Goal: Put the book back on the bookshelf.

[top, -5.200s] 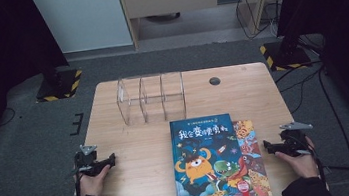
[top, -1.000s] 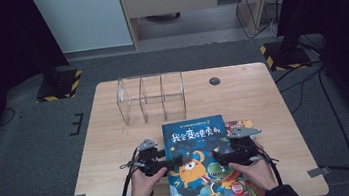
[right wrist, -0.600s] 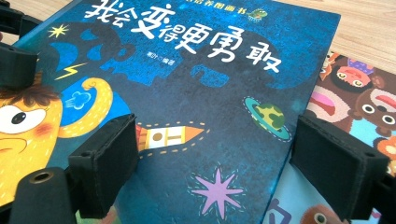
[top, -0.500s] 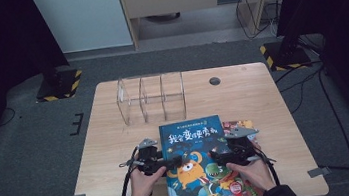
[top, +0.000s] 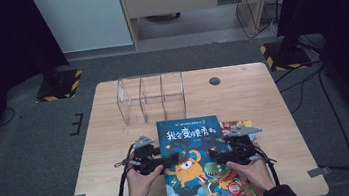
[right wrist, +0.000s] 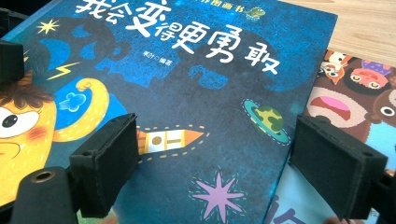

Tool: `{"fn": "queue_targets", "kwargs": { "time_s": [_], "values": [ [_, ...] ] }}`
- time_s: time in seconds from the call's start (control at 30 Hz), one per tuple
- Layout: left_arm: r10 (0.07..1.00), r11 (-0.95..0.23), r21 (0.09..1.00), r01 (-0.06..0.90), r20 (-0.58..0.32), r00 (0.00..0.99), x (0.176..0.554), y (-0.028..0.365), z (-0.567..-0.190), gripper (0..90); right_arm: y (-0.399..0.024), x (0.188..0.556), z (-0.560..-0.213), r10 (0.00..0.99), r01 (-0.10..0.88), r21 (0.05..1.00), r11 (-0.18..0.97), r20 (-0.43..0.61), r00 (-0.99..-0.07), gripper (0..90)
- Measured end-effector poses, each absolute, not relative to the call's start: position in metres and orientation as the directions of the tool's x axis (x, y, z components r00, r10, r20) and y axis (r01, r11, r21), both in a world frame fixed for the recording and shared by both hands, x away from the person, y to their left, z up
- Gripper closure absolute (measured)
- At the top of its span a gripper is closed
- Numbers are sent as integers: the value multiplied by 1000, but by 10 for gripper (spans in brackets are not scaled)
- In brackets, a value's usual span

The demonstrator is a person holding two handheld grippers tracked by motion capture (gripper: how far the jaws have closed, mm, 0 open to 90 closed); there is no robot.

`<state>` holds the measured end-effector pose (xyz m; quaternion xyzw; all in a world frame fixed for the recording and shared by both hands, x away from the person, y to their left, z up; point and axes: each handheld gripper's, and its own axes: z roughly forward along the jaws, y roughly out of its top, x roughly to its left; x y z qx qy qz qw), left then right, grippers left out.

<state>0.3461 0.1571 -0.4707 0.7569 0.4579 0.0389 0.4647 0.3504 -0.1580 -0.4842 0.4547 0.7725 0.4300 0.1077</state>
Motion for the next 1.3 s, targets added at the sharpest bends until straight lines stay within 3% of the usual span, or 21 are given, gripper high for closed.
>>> {"fn": "queue_targets", "kwargs": {
  "time_s": [0.17, 0.37, 0.47, 0.77, 1.07, 1.3],
  "values": [
    [732, -145, 758, 636, -350, 585, 344, 156, -467, 293, -161, 352, -485, 787, 616, 763, 194, 254, -562, 152],
    [671, -102, 750, 654, -433, 602, 344, 156, -468, 329, -161, 352, -485, 773, 627, 759, 175, 289, -565, 151],
    [666, -105, 750, 653, -434, 606, 344, 155, -464, 355, -163, 352, -485, 762, 636, 757, 149, 322, -562, 154],
    [664, -120, 725, 679, -450, 598, 348, 155, -463, 360, -162, 351, -485, 769, 617, 770, 162, 293, -568, 154],
    [607, -89, 735, 673, -495, 621, 349, 160, -462, 489, -164, 353, -485, 757, 623, 768, 149, 317, -572, 135],
    [605, -99, 754, 650, -473, 641, 347, 158, -457, 492, -165, 354, -485, 752, 624, 768, 144, 324, -574, 121]
  ]
}}
